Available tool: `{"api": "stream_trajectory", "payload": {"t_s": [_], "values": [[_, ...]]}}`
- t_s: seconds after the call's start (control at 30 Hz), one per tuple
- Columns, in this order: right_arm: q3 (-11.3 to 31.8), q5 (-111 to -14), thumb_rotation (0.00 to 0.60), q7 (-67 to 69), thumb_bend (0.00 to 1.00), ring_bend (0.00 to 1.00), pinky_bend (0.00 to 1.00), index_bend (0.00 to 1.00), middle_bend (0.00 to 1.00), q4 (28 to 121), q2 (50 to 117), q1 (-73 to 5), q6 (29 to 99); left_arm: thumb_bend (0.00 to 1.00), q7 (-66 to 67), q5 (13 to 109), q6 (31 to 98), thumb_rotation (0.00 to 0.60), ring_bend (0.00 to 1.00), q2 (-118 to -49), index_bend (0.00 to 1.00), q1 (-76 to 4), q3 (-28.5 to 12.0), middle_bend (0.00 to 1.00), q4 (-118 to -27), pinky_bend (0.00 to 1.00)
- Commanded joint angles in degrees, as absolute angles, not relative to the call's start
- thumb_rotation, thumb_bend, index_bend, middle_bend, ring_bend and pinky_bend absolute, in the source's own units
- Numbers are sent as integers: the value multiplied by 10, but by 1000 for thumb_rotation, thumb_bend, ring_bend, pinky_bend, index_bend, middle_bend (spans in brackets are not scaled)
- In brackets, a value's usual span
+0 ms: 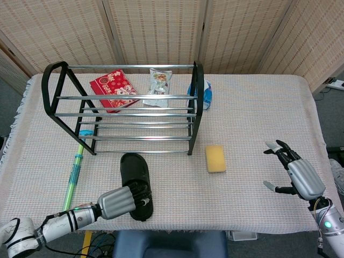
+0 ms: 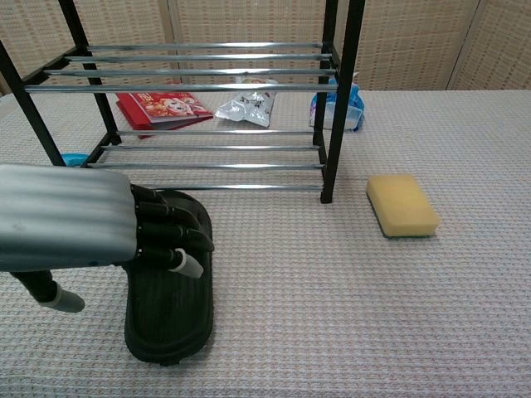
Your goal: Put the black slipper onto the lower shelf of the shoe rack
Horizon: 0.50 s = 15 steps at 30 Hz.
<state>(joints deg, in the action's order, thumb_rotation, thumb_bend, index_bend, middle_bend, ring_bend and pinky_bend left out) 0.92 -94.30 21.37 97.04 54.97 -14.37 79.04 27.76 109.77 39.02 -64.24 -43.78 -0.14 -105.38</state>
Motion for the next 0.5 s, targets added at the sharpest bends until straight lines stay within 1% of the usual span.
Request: {"api": "stream_trajectory", "payload": {"t_s": [0.03, 0.17, 0.5], "values": [[9, -943, 600, 215, 196, 73, 177, 39, 244, 970, 550, -143, 791, 167, 301, 1076, 352, 600, 107, -673, 164, -467, -14, 93, -1055, 284], [9, -941, 600, 221, 195, 73, 177, 38, 244, 968, 548, -142, 791, 167, 316, 1051, 326, 600, 105, -694, 163, -481, -19, 90, -1046, 284], [8, -937, 600, 222, 196, 73, 177, 39, 243, 970, 545, -136, 796, 167, 364, 999, 299, 600, 105, -729, 166, -496, -26, 89, -1027, 284]]}}
